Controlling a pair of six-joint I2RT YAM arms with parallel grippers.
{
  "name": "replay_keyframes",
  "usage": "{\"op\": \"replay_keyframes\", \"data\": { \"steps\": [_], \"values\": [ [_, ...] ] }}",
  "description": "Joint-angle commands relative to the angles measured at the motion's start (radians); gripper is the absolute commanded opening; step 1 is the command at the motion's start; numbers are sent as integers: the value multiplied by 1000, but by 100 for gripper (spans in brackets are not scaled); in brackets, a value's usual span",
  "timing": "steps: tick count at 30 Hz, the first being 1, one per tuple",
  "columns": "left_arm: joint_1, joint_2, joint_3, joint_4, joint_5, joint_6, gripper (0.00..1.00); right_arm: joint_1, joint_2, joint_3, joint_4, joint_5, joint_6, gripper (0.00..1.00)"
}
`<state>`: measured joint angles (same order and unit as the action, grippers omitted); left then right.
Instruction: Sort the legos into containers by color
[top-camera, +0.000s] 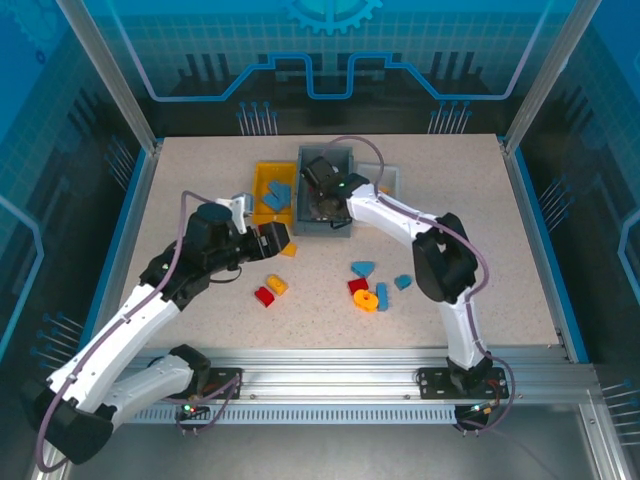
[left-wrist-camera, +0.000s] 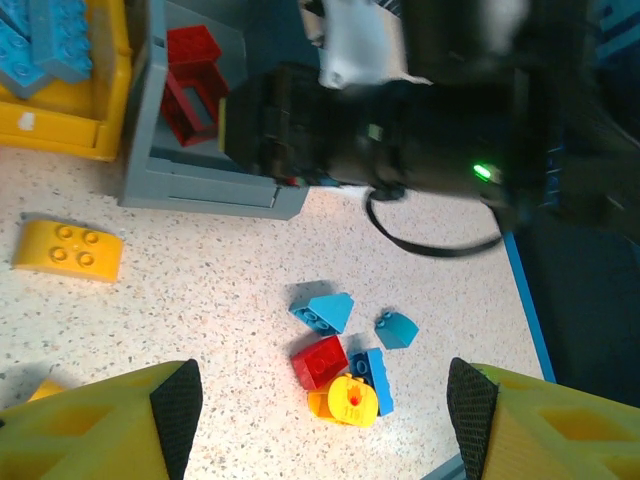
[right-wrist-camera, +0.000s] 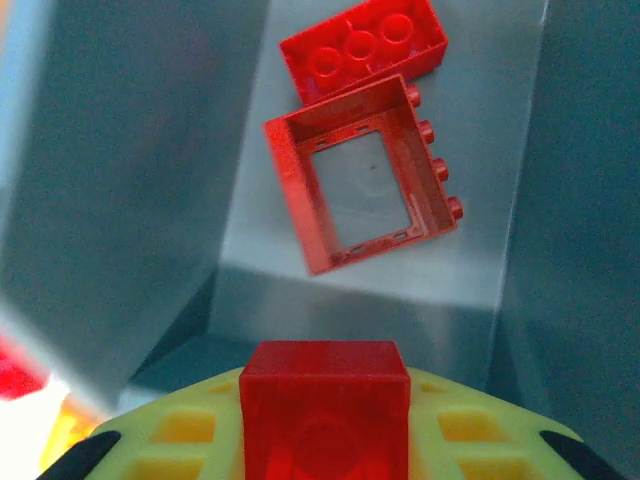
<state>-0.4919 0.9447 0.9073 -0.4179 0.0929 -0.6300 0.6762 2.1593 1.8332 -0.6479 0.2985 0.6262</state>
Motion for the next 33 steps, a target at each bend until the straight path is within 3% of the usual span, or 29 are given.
{"op": "replay_keyframes", "data": {
  "steps": [1, 7, 10, 20, 27, 33],
  "values": [
    [-39, 18, 17, 47, -56, 1, 70, 0, 75, 113, -73, -37, -17, 31],
    [-76, 20, -31, 13, -111, 13, 70, -1, 91, 156, -102, -33, -15, 53],
    [-83, 16, -55, -26, -136, 8, 70, 0, 35, 103, -74, -28, -13, 58],
    [-84, -6, -72, -123, -236, -71, 68, 29, -192, -36, -14, 39, -38, 57],
    [-87, 20, -39, -167, -222, -98, 65, 54, -469, -290, 93, 117, -52, 54],
    [-250, 222, 81, -152, -226, -53, 66, 71, -760, -609, 106, 167, -19, 55]
  ]
}}
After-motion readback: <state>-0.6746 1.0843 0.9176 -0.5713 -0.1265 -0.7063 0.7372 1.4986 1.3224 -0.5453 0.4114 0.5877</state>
